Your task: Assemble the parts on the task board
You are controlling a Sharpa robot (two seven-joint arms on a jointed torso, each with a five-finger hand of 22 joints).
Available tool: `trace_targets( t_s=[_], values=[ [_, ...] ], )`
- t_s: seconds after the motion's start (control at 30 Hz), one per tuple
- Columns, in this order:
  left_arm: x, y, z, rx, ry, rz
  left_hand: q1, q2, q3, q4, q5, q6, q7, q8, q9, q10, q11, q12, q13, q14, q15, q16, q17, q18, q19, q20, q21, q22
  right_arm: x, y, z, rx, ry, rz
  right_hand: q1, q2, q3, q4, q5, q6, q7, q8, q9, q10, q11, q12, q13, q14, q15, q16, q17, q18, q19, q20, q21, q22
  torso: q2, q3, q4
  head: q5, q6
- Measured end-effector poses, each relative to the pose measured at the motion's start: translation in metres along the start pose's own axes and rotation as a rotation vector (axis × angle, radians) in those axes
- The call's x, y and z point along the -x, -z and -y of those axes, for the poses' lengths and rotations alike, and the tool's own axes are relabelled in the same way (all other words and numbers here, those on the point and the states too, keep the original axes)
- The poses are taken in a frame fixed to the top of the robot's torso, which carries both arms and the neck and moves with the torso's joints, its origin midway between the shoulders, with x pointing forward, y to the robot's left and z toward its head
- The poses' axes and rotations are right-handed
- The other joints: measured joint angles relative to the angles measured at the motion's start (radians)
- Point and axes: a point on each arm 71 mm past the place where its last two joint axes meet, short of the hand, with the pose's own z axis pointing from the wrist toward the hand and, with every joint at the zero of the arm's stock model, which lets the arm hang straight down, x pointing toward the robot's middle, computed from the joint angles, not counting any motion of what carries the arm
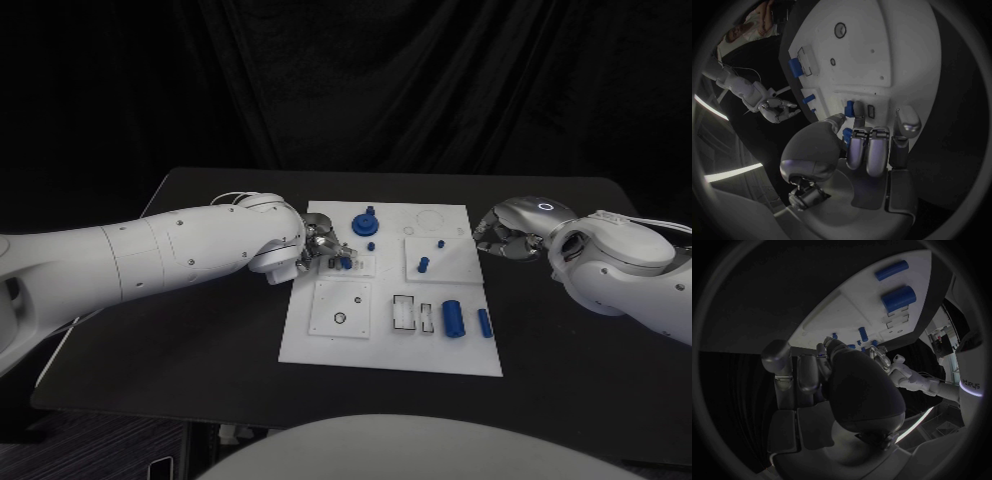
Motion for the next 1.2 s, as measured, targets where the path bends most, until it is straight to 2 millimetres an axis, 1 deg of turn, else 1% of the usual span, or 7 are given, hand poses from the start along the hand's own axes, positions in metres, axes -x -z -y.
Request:
trace_targets(
  t_s=[0.13, 0.4, 0.53, 0.7, 0.87, 1.07, 1.2],
  values=[
    [0.0, 0.0, 0.0, -0.001, 0.0, 0.0, 0.015, 0.004, 0.008, -0.019, 0.005, 0.0, 0.0, 0.0, 0.0, 0.0, 0.0, 0.0, 0.0, 0.0, 0.0, 0.0, 0.0, 0.0, 0.0, 0.0, 0.0, 0.002, 0.0, 0.0, 0.0, -0.001, 0.0, 0.0, 0.0, 0.0, 0.0, 0.0, 0.0, 0.0, 0.0, 0.0, 0.0, -0.004, 0.004, 0.0, -0.005, 0.0, 0.0, 0.0, 0.0, 0.0, 0.0, 0.0, 0.0, 0.0, 0.0, 0.0, -0.0001, 0.001, 0.0],
    [0.0, 0.0, -0.001, -0.003, 0.001, -0.001, 0.057, -0.001, 0.048, -0.068, 0.023, 0.0, 0.0, -0.004, 0.0, 0.0, 0.0, -0.004, 0.0, 0.0, 0.0, 0.0, 0.0, 0.0, 0.0, 0.0, -0.012, 0.005, 0.0, 0.0, 0.0, -0.003, 0.0, 0.0, 0.0, 0.0, 0.0, 0.0, 0.0, 0.0, 0.0, 0.0, 0.0, -0.004, 0.004, -0.006, -0.006, 0.0, 0.0, 0.0, 0.0, 0.0, 0.0, 0.0, 0.0, 0.0, 0.0, -0.0005, -0.0002, 0.002, 0.0],
    [0.0, 0.001, -0.001, -0.009, 0.003, 0.0, 0.073, -0.006, 0.077, -0.101, 0.066, 0.002, -0.002, -0.008, 0.002, 0.0, 0.0, -0.004, 0.0, 0.0, 0.0, 0.0, 0.0, 0.0, 0.0, 0.0, -0.012, 0.01, 0.0, 0.0, 0.0, -0.003, 0.0, 0.0, 0.0, 0.0, 0.0, 0.0, 0.0, 0.0, 0.0, 0.0, 0.0, -0.004, 0.004, -0.006, -0.006, 0.0, 0.0, 0.0, 0.0, 0.0, 0.0, 0.0, 0.0, 0.0, 0.0, -0.0004, -0.0002, 0.002, 0.0],
    [-0.002, 0.001, -0.001, -0.019, 0.007, 0.002, 0.083, -0.009, 0.105, -0.13, 0.089, 0.002, -0.006, -0.002, 0.007, 0.0, 0.0, -0.004, 0.0, 0.0, 0.0, 0.0, 0.0, 0.0, 0.0, 0.0, -0.011, 0.011, 0.0, 0.0, 0.001, -0.005, 0.001, -0.001, 0.0, 0.0, 0.003, -0.003, 0.0, 0.0, 0.0, 0.0, -0.001, -0.004, 0.004, -0.006, -0.007, 0.0, 0.0, 0.0, 0.0, 0.0, 0.0, 0.0, -0.006, 0.0, 0.0, -0.0004, -0.0001, 0.001, 0.0],
    [-0.004, 0.004, -0.003, -0.03, 0.018, 0.013, 0.09, -0.01, 0.109, -0.127, 0.098, 0.0, -0.007, -0.002, 0.009, 0.0, 0.0, -0.004, 0.0, 0.0, 0.0, 0.0, 0.0, 0.0, 0.002, -0.002, -0.015, 0.011, 0.0, 0.0, 0.001, -0.007, 0.001, -0.001, 0.0, 0.0, 0.003, -0.003, 0.0, 0.0, 0.0, 0.0, -0.001, -0.004, 0.004, -0.006, -0.008, 0.0, 0.0, 0.0, 0.0, 0.0, 0.0, 0.0, -0.006, 0.0, -0.001, -0.0001, -0.0001, 0.002, 0.0],
    [-0.009, 0.009, -0.008, -0.045, 0.042, 0.046, 0.09, -0.01, 0.129, -0.145, 0.104, 0.005, -0.013, 0.009, 0.016, 0.0, 0.0, -0.004, 0.0, 0.0, 0.0, 0.0, 0.0, 0.0, 0.007, -0.007, -0.013, 0.011, 0.0, 0.0, 0.003, -0.01, 0.001, -0.001, 0.0, 0.0, 0.003, -0.003, 0.0, 0.0, 0.0, 0.0, -0.001, -0.004, 0.004, -0.006, -0.008, 0.0, 0.0, 0.0, 0.0, 0.0, 0.0, 0.0, -0.006, 0.0, -0.001, 0.0002, -0.0002, 0.002, 0.0],
    [-0.011, 0.013, -0.015, -0.051, 0.067, 0.083, 0.084, -0.016, 0.149, -0.148, 0.142, 0.005, -0.013, 0.021, 0.027, 0.004, -0.004, -0.004, 0.0, 0.005, -0.004, 0.0, 0.0, 0.0, 0.018, -0.011, -0.01, 0.011, -0.001, 0.002, 0.005, -0.015, 0.001, -0.001, 0.0, 0.0, 0.003, -0.003, 0.0, 0.0, 0.0, 0.0, -0.001, -0.004, 0.004, -0.006, -0.008, 0.0, 0.0, 0.0, 0.0, 0.0, 0.0, 0.0, -0.006, 0.0, -0.001, 0.0002, -0.0001, 0.0, 0.0]
  ],
)
